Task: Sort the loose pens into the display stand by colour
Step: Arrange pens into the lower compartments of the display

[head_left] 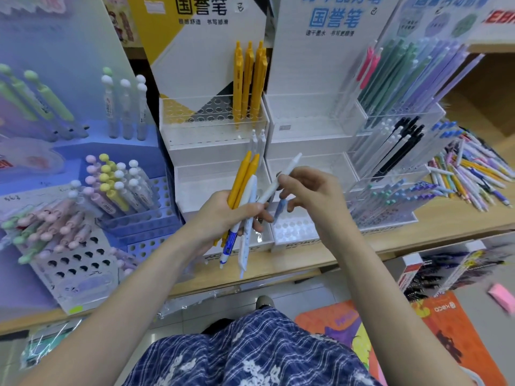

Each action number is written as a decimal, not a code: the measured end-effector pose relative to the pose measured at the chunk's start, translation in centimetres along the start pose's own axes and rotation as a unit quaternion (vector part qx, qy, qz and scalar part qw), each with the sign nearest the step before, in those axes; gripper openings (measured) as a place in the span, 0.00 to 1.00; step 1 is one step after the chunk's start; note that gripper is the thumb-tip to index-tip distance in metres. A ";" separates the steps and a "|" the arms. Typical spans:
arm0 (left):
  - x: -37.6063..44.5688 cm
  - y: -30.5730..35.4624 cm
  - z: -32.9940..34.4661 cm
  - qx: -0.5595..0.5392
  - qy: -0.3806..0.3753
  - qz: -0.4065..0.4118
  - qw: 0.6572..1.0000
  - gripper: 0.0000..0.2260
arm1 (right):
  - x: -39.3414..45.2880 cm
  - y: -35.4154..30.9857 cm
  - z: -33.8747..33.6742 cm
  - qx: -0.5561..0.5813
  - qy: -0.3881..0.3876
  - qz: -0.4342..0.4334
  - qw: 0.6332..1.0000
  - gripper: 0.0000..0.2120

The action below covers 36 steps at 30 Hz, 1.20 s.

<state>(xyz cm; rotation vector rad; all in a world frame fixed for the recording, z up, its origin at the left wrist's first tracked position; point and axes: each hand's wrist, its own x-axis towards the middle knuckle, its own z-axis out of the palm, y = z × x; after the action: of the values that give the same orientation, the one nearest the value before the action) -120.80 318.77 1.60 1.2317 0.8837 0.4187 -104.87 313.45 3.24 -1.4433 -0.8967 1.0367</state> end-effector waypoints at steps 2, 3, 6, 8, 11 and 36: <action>0.1 0.2 0.0 -0.016 0.017 0.004 1.000 0.03 | 0.1 0.0 -1.1 0.069 0.036 0.013 0.997 0.03; 0.2 0.1 -0.1 -0.029 0.040 0.006 0.999 0.03 | 0.1 0.0 -1.7 0.098 0.054 0.020 0.994 0.03; 0.7 0.0 -0.5 -0.085 0.130 0.015 0.988 0.04 | -0.1 0.1 -3.1 0.112 0.041 0.036 0.992 0.03; 0.9 0.2 -0.8 -0.116 0.158 0.027 0.980 0.04 | -0.3 0.4 -3.5 0.074 0.007 0.040 0.996 0.03; 1.1 0.9 -1.1 -0.125 0.173 0.048 0.976 0.04 | -0.5 0.6 -4.0 -0.042 -0.034 0.026 0.998 0.07; 0.3 0.9 -3.9 -0.075 0.283 0.070 0.954 0.05 | 6.4 0.2 1.7 -0.336 0.024 -0.094 0.937 0.12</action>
<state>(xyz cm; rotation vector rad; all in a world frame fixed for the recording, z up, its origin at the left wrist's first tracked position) -123.50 321.77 2.10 1.0487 1.2252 0.9681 -104.39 319.97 2.25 -1.8799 -1.4065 0.5595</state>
